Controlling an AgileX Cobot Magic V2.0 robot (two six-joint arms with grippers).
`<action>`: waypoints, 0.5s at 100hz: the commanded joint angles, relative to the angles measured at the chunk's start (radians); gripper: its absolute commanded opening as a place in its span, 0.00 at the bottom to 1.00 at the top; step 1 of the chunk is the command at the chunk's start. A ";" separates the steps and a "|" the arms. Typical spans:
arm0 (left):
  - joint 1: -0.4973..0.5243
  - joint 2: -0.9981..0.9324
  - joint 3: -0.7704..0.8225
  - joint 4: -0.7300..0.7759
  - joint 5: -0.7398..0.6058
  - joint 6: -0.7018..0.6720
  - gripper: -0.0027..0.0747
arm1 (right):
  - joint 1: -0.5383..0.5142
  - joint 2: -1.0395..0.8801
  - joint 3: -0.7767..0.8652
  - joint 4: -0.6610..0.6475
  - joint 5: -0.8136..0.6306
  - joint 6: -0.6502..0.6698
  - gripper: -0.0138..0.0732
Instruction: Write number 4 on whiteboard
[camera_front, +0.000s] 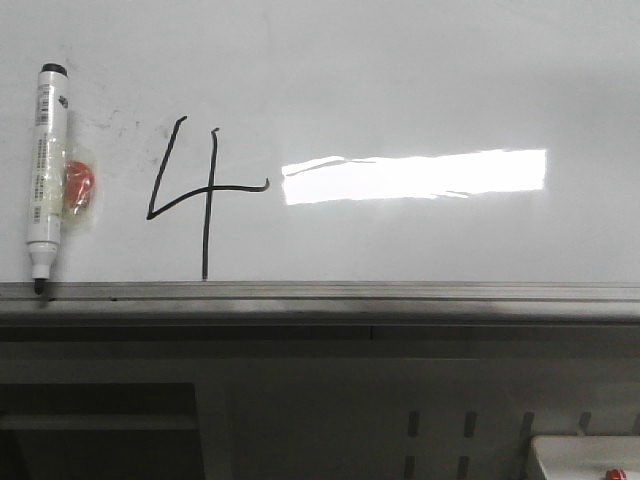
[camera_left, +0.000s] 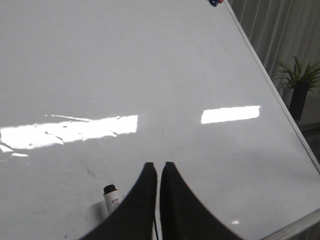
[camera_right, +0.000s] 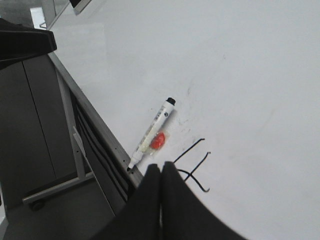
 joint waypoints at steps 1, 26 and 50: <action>0.002 -0.082 0.019 0.070 -0.049 0.001 0.01 | -0.006 -0.111 0.088 -0.011 -0.130 -0.001 0.09; 0.002 -0.166 0.089 0.100 -0.026 0.001 0.01 | -0.006 -0.327 0.292 -0.011 -0.094 -0.001 0.08; 0.002 -0.166 0.089 0.100 -0.026 0.001 0.01 | -0.006 -0.371 0.311 -0.011 -0.084 -0.001 0.08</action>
